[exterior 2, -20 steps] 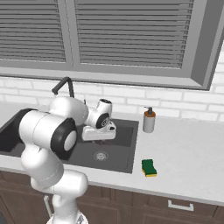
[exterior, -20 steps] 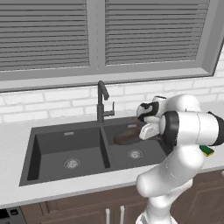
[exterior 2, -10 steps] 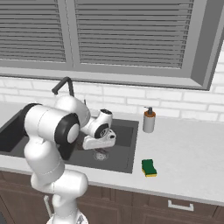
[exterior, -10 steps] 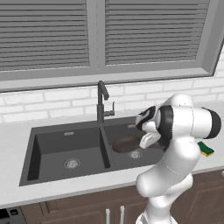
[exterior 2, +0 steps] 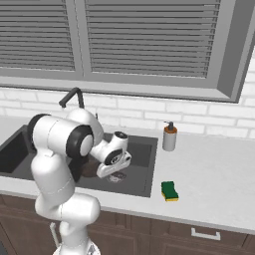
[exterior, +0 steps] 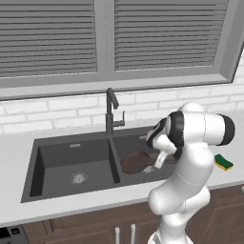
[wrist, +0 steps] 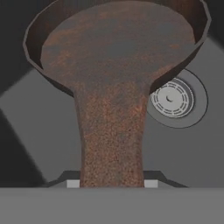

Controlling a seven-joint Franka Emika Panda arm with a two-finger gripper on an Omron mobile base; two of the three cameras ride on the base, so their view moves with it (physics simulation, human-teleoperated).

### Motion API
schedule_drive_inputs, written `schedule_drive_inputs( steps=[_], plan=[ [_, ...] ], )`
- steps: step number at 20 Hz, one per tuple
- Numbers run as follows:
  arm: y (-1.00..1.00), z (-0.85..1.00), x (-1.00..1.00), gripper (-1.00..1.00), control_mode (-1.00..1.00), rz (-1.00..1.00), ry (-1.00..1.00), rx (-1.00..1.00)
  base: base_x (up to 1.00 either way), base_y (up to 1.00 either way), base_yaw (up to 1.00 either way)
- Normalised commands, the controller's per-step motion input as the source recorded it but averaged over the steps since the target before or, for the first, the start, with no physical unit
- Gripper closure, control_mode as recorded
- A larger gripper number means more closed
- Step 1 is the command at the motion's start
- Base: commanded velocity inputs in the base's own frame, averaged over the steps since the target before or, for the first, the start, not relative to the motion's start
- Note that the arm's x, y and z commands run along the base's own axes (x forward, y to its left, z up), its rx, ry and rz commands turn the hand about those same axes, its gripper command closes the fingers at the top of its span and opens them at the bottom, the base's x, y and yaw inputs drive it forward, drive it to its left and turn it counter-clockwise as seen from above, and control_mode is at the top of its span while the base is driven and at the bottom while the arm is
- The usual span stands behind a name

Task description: Pick the pan and sponge and place them into the sink. Then turn on the water.

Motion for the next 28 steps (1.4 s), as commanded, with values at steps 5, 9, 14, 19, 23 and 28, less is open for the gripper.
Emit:
schedule_drive_inputs(
  steps=[5, 9, 14, 19, 23, 28],
  plan=[
    [0.02, -0.27, 0.32, 1.0, -1.0, 0.0, -0.07, 0.02, 0.0, 0.0, 0.0],
    [0.01, -0.25, 0.43, 1.0, -1.0, 0.01, -0.01, 0.04, 0.0, 0.0, 0.0],
    [0.0, -0.2, 0.61, 1.0, -1.0, 0.05, 0.0, 0.01, 0.0, 0.0, 0.0],
    [0.02, -0.33, 0.6, 1.0, -1.0, 0.09, 0.04, 0.02, 0.0, 0.0, 0.0],
    [0.01, -0.34, 0.69, 1.0, -1.0, 0.09, 0.04, 0.02, 0.0, 0.0, 0.0],
    [0.05, -0.21, 0.67, 1.0, -1.0, 0.07, 0.01, 0.0, 0.0, 0.0, 0.0]
  ],
)
